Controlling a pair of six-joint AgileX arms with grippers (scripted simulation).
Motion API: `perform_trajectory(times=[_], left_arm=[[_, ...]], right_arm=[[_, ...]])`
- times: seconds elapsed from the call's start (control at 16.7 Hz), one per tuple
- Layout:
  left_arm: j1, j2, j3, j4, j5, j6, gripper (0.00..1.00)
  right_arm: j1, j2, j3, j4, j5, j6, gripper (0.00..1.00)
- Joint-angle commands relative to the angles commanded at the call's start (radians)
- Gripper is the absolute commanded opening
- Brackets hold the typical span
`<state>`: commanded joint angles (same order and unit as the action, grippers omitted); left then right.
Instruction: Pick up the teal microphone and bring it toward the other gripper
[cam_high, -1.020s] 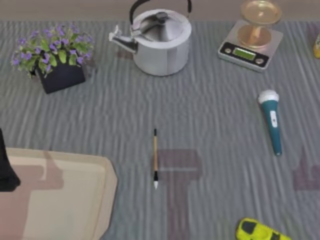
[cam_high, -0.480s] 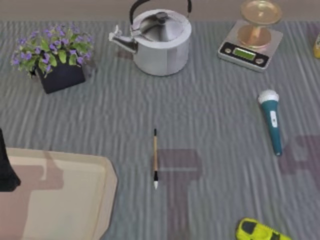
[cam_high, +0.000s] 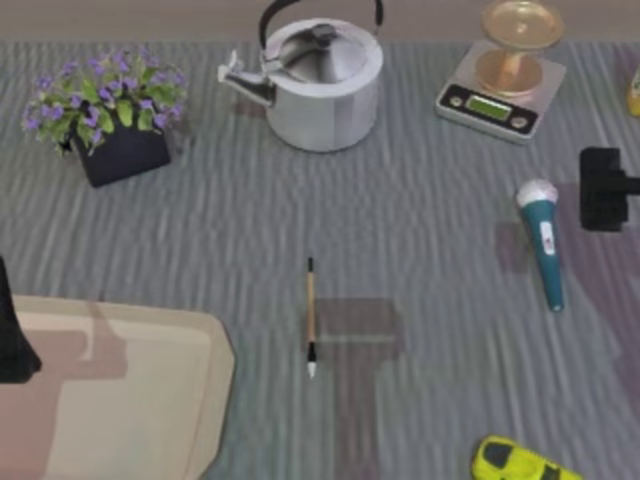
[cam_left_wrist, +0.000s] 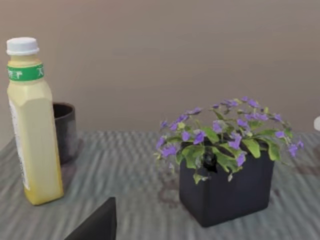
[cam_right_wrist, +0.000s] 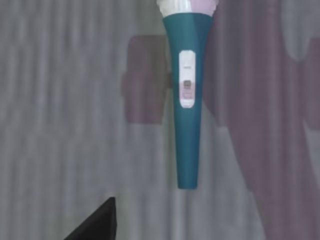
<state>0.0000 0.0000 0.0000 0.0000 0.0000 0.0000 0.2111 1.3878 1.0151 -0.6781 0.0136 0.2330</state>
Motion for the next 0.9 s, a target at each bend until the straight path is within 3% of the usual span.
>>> perform_trajectory(times=[0.42,0.9], left_arm=[[0.0,0.0,0.0,0.0,0.0,0.0,1.0],[0.0,0.0,0.0,0.0,0.0,0.0,1.0]], right_arm=[[0.069,0.458,0.327,-0.237,0.013,0.074,1.0],[0.072,0.517,0.361,-0.272,0.018,0.083,1.0]])
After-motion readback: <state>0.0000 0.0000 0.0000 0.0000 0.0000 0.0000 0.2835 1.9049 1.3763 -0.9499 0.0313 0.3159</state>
